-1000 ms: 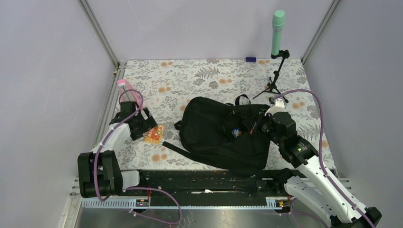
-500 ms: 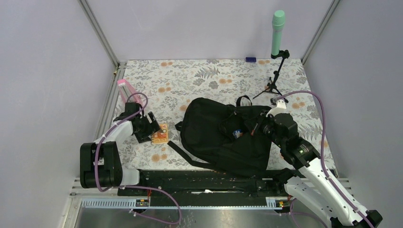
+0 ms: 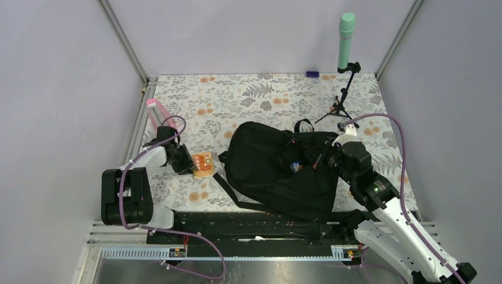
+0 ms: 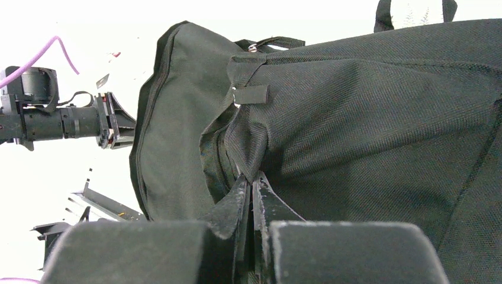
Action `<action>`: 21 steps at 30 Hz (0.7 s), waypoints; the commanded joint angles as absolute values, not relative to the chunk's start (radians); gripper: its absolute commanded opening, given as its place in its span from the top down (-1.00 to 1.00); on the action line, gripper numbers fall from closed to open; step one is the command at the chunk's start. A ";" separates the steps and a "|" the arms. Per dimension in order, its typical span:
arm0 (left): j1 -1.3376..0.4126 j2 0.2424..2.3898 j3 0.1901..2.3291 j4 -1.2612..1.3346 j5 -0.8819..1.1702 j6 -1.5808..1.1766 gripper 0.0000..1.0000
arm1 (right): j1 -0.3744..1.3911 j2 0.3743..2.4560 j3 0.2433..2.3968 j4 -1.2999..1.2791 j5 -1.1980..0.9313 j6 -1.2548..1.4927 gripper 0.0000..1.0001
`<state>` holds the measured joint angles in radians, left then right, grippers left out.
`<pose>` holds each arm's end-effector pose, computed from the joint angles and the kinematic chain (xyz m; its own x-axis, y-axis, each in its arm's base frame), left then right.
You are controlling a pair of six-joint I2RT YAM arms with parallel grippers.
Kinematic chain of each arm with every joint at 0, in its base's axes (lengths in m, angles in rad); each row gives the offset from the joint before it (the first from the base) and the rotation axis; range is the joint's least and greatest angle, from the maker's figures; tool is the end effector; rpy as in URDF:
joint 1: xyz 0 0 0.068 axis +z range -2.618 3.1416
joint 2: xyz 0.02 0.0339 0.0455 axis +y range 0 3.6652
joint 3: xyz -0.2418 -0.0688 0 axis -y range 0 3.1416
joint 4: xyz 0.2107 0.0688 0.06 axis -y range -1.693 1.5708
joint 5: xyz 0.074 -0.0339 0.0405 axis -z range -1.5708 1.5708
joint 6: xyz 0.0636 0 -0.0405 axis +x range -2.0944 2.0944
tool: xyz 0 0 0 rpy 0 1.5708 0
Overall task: Pack the student bag
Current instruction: Pick up the stationery from the center of the board.
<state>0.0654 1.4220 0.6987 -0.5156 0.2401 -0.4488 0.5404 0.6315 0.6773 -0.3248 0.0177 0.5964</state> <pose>0.2266 -0.0003 0.1298 -0.8560 -0.4784 -0.1960 -0.3969 0.8510 -0.3439 0.1419 0.0838 0.2879 -0.4761 0.3692 -0.7981 -0.2809 0.7962 0.5359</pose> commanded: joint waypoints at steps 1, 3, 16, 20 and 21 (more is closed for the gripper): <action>0.064 1.380 0.700 -0.518 0.222 -0.431 0.70 | 0.548 0.604 0.737 -0.234 0.017 0.602 0.96; 0.064 1.347 0.695 -0.522 0.218 -0.434 0.77 | 0.548 0.607 0.738 -0.234 0.016 0.603 0.96; 0.064 1.010 0.659 -0.551 0.248 -0.429 1.00 | 0.548 0.623 0.746 -0.233 0.007 0.604 0.97; 0.064 0.922 0.667 -0.574 0.237 -0.429 1.00 | 0.548 0.623 0.746 -0.234 0.004 0.610 0.97; 0.064 0.898 0.675 -0.583 0.239 -0.428 1.00 | 0.547 0.623 0.744 -0.234 0.003 0.611 0.97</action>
